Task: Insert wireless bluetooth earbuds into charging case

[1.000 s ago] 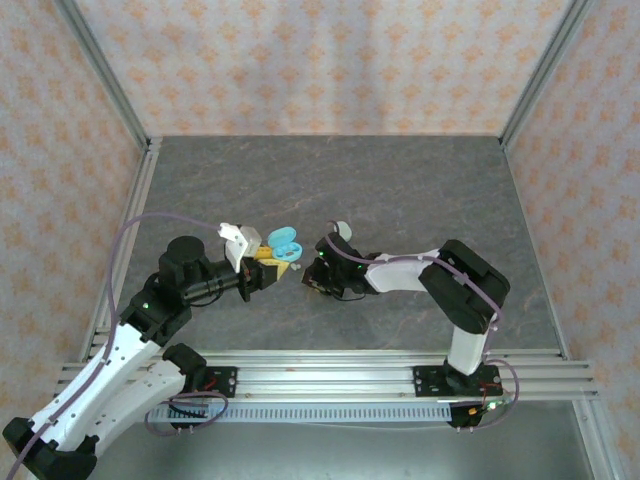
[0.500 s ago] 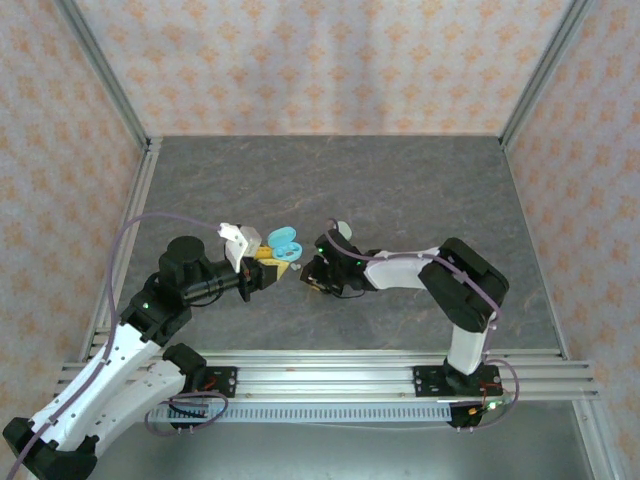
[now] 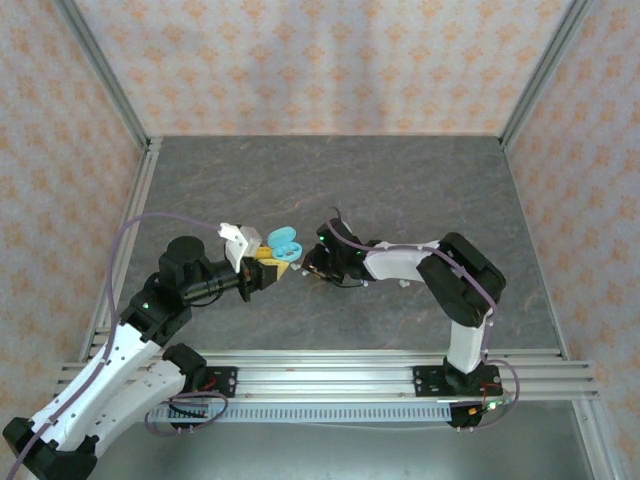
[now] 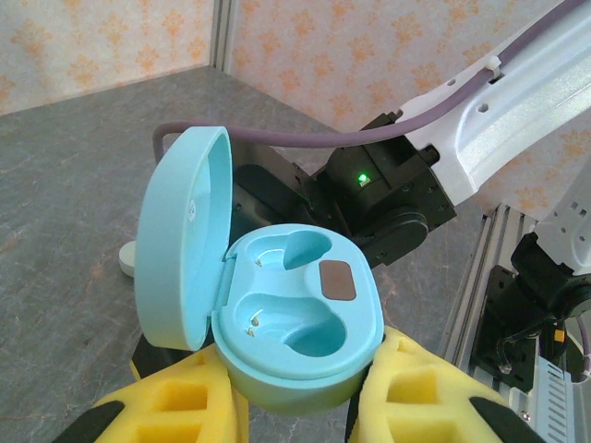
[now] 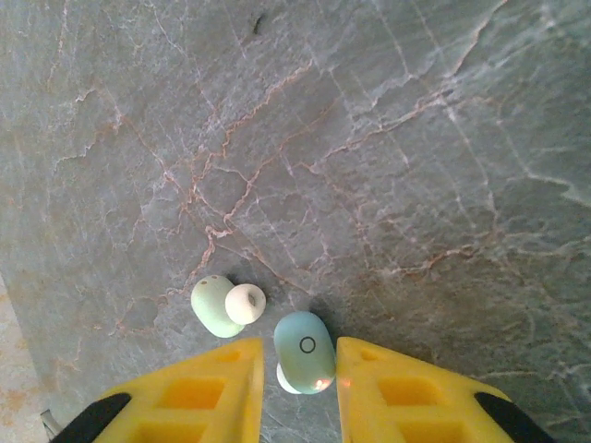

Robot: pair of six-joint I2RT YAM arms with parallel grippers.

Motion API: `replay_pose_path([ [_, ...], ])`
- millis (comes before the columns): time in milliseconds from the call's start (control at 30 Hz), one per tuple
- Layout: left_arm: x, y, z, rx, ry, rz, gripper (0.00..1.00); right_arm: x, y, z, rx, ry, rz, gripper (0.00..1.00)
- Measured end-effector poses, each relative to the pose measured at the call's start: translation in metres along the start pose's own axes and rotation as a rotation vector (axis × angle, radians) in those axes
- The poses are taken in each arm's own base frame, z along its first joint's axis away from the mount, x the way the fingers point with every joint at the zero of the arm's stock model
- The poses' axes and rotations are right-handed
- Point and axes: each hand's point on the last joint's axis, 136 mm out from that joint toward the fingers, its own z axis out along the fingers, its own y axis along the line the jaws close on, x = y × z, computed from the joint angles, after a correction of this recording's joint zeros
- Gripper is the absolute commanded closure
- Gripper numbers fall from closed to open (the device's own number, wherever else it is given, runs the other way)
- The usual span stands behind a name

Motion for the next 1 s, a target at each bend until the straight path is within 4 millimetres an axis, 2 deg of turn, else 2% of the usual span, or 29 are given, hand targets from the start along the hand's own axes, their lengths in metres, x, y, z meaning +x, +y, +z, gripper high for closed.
replay_pose_path([
  [700,-0.0009,-0.0007,-0.0014,0.0,-0.005,0.003,0.86,0.0033,-0.0027,0.0073,0.151,0.05,-0.124,0.72],
  [1000,-0.0007,0.0012,-0.0011,-0.01,-0.004,0.002,0.87,0.0022,-0.0039,0.0061,0.18,0.046,-0.19,0.87],
])
